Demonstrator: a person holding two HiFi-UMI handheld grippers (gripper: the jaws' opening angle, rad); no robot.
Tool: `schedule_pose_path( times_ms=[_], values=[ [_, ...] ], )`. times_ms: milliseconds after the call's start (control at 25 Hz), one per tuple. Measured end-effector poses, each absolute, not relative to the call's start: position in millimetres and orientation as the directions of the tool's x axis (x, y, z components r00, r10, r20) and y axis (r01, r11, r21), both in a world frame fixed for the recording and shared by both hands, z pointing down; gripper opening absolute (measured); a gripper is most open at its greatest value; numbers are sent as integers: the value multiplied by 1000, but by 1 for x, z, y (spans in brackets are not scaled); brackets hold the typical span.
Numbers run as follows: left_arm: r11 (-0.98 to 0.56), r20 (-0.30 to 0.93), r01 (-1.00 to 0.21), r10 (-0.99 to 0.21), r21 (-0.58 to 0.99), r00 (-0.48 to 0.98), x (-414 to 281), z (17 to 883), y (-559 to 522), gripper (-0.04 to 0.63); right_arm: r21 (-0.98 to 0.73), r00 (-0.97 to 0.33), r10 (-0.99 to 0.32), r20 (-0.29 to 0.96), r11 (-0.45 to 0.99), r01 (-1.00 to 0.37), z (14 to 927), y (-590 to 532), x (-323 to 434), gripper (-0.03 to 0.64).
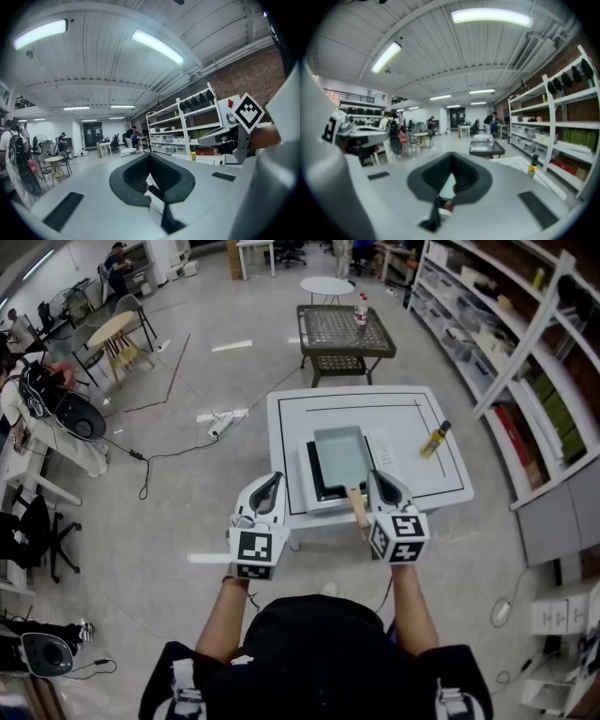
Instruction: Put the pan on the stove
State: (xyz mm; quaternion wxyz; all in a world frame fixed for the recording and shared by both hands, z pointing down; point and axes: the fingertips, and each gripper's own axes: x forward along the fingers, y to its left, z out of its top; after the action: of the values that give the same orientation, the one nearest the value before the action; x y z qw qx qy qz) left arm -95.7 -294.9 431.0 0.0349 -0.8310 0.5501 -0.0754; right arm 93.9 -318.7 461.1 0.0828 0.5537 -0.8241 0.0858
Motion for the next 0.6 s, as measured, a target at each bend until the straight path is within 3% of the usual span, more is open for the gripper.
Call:
schedule_pose_path(
  times_ms=[600],
  values=[
    [-380, 91, -917, -924, -125, 370, -97, 434, -294, 21, -47, -370, -895, 247, 371, -928, 466, -322, 101, 34]
  ],
)
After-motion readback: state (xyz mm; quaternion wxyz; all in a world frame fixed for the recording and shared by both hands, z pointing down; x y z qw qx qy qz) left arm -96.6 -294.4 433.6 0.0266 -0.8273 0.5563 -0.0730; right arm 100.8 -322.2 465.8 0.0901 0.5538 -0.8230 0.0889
